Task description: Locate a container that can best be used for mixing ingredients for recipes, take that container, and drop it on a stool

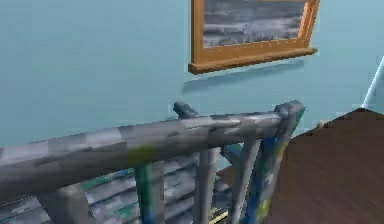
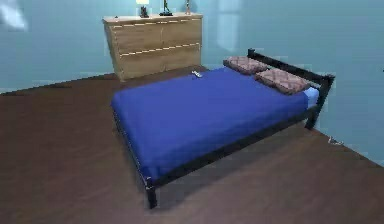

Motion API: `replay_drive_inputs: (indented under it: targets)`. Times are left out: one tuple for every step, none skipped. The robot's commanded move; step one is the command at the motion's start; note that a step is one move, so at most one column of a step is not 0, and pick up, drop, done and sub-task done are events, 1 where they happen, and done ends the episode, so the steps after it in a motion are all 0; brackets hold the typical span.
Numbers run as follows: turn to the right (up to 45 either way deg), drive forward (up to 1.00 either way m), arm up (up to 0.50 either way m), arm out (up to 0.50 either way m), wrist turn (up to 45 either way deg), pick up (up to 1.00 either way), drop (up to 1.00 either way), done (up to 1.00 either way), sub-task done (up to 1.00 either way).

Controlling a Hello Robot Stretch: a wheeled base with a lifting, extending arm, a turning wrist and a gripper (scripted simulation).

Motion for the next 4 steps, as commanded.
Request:
replay_drive_inputs:
  targets:
    - [45.0, 0.0, 0.0, 0.0, 0.0, 0.0, 0.0, 0.0, 0.0]
    - [45.0, 0.0, 0.0, 0.0, 0.0, 0.0, 0.0, 0.0, 0.0]
    - [45.0, 0.0, 0.0, 0.0, 0.0, 0.0, 0.0, 0.0, 0.0]
    - [15.0, 0.0, 0.0, 0.0, 0.0, 0.0, 0.0, 0.0, 0.0]
